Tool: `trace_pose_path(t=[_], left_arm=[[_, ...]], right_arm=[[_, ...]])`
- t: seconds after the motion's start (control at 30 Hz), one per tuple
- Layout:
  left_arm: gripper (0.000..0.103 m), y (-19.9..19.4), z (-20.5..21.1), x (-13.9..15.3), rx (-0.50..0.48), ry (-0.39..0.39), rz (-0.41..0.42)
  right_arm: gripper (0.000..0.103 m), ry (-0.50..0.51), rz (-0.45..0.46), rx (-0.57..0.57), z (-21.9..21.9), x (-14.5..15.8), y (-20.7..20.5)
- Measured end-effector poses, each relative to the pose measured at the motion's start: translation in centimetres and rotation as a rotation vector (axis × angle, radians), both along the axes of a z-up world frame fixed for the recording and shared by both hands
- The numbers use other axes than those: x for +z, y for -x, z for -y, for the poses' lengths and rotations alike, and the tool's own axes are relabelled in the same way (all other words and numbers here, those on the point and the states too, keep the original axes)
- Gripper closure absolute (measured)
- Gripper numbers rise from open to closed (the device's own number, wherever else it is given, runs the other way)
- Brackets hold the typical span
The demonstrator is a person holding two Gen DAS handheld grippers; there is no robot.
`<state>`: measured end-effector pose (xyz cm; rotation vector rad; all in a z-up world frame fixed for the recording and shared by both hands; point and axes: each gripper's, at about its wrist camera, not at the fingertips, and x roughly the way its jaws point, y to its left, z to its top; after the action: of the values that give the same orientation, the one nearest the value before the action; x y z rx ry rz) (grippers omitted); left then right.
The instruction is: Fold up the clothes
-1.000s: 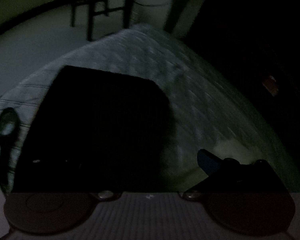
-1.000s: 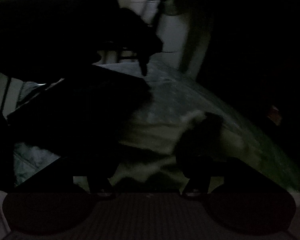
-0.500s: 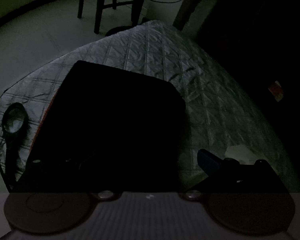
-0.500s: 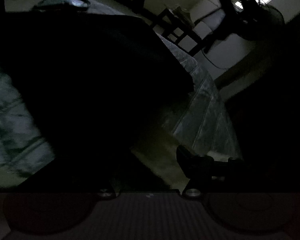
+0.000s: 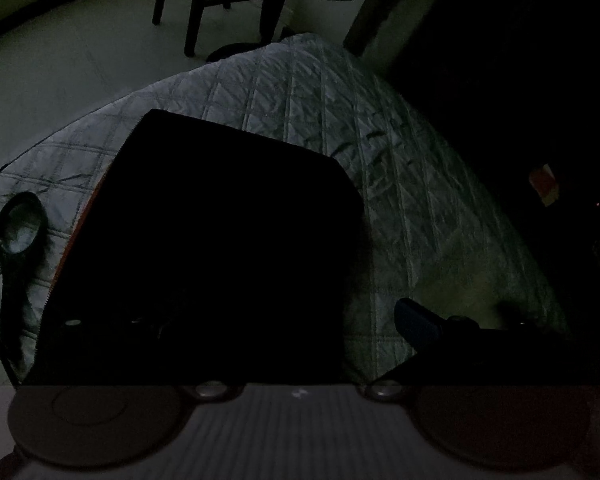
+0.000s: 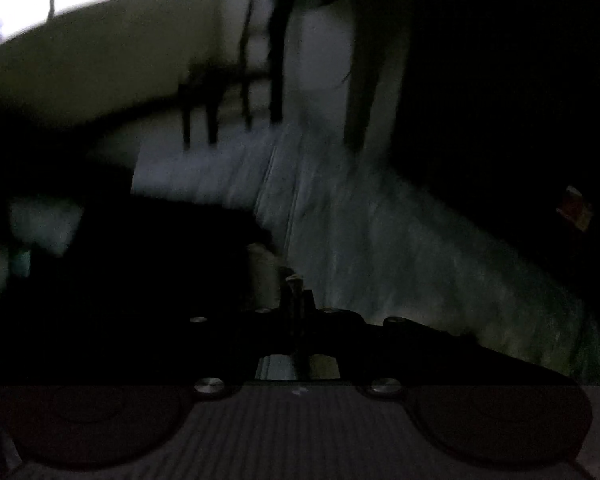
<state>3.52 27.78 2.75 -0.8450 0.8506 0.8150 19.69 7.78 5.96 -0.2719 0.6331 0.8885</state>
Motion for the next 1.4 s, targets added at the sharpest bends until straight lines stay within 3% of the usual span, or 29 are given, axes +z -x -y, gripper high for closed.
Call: trace_pose_path(t=[0.17,0.3,0.47,0.63,0.77,0.87,1.13,1.27,1.4], left_arm=[[0.001,-0.4,0.5,0.0,-0.018,0.01,0.006],[0.001,-0.7,1.0,-0.1,-0.033,0.012,0.007],[0.001,-1.0,1.4,-0.4,-0.042,0.019,0.006],[0.001,-2.0,2.7,-0.6,-0.082,0.013,-0.004],[0.001,-2.7,3.9,-0.9,-0.123,0.009,-0.013],[0.001,-3.3,4.8,-1.0,-0.151,-0.002,-0.02],[0.001,-4.6,7.1,-1.5,-0.223,0.011,-0.031],[0.001,-5.5,9.2,-2.5,-0.284,0.036,-0.053],[0.001,-5.9,10.3,-2.6,-0.314,0.027,-0.054]], right_arm=[[0.101,-0.213,-0.023,-0.113,2.6,6.3,-4.5],[0.101,-0.342,-0.039,-0.165,6.8,8.8,-5.2],[0.101,-0.382,-0.032,-0.247,11.5,9.4,-4.8],[0.101,-0.412,0.0,-0.401,16.7,10.1,-3.5],[0.101,-0.457,-0.036,-0.594,20.9,8.3,-3.2],[0.101,-0.543,-0.129,-0.769,24.0,5.1,-1.9],[0.101,-0.994,-0.423,-1.264,32.2,-4.9,5.7],[0.101,-1.178,-0.569,-1.389,32.7,-8.7,9.2],[0.1,-1.209,-0.701,-1.396,30.8,-10.6,11.6]])
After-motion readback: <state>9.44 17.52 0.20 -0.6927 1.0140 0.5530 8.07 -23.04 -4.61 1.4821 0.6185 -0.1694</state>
